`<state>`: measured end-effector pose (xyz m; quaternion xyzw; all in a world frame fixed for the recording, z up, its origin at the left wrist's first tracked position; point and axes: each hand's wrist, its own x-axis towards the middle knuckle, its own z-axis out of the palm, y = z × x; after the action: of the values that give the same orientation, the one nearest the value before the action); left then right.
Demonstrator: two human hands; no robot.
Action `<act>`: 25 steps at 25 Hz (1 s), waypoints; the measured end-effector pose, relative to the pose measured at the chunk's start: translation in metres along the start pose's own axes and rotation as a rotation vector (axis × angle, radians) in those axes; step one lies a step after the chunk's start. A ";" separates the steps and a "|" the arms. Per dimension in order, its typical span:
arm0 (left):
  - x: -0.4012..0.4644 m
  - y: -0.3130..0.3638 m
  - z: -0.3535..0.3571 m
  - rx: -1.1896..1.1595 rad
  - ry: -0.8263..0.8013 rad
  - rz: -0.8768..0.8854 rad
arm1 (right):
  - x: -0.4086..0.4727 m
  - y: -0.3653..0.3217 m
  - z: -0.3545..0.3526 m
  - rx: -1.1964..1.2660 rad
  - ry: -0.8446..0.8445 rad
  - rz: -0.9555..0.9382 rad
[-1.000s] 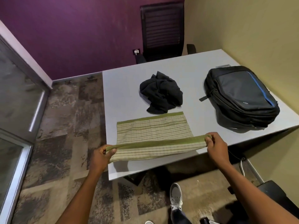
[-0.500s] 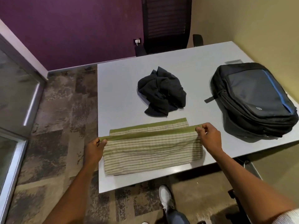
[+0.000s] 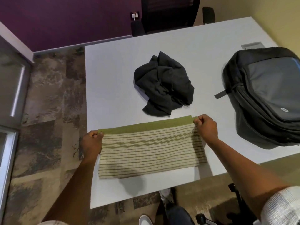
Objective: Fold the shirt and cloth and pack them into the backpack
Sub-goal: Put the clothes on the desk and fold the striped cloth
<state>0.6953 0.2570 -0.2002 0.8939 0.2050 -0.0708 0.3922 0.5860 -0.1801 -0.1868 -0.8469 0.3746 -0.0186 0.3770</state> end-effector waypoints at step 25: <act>0.001 0.008 0.012 0.161 0.169 -0.036 | 0.031 -0.017 0.037 -0.086 0.063 -0.078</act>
<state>0.7003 0.2436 -0.2037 0.9214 0.2469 -0.0185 0.2994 0.6303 -0.1703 -0.2100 -0.8752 0.3535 -0.0441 0.3274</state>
